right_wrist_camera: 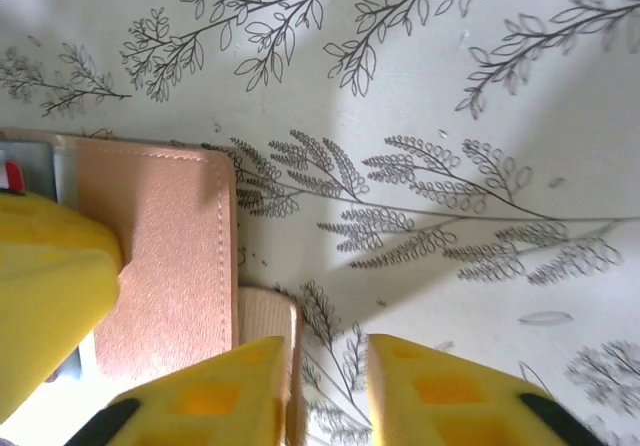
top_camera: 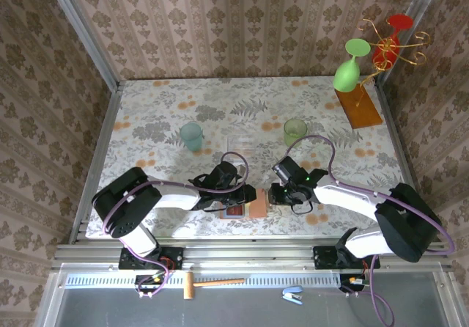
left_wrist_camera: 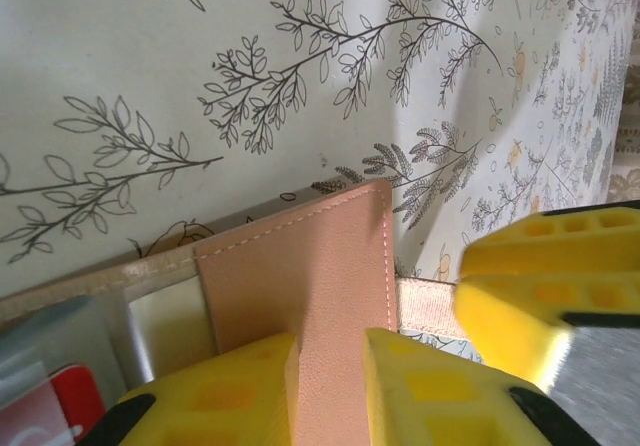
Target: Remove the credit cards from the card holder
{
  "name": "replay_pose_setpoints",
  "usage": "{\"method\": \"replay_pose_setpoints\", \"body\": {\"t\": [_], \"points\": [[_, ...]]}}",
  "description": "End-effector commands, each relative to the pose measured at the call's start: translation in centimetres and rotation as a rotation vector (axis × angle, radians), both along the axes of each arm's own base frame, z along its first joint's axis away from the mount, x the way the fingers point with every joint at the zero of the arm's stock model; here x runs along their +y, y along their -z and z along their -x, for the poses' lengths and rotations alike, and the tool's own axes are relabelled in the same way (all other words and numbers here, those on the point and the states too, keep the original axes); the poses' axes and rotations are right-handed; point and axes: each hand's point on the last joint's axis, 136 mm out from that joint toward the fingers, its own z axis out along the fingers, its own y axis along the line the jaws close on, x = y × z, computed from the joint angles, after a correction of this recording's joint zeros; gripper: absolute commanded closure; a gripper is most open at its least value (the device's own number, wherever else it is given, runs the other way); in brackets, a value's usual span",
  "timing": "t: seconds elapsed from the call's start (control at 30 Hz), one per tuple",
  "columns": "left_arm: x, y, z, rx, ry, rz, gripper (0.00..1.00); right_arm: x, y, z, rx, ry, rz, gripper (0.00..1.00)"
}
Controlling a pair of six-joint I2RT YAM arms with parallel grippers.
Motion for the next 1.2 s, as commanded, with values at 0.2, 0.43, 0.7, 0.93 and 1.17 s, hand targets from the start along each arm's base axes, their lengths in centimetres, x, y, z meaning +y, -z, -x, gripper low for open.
{"method": "replay_pose_setpoints", "body": {"t": [0.2,0.43,0.7,0.93,1.17], "points": [[0.6,0.2,-0.4,0.017,-0.016,0.023,0.76,0.6,-7.3,-1.2,-0.100,0.017,-0.058,0.62],[1.1,-1.0,-1.0,0.001,-0.036,0.048,0.76,5.6,-9.6,-1.1,-0.082,-0.066,-0.260,0.72],[2.1,-3.1,-1.3,-0.041,-0.052,0.046,0.77,7.3,-6.3,-0.6,0.036,-0.097,-0.256,0.79],[4.1,-2.7,-0.7,-0.049,-0.066,-0.020,0.76,6.8,-3.6,-0.6,0.084,-0.107,-0.173,0.80],[6.5,-2.5,0.0,-0.059,-0.106,-0.072,0.76,6.9,-3.4,-1.1,0.088,-0.138,-0.117,0.79]]}}
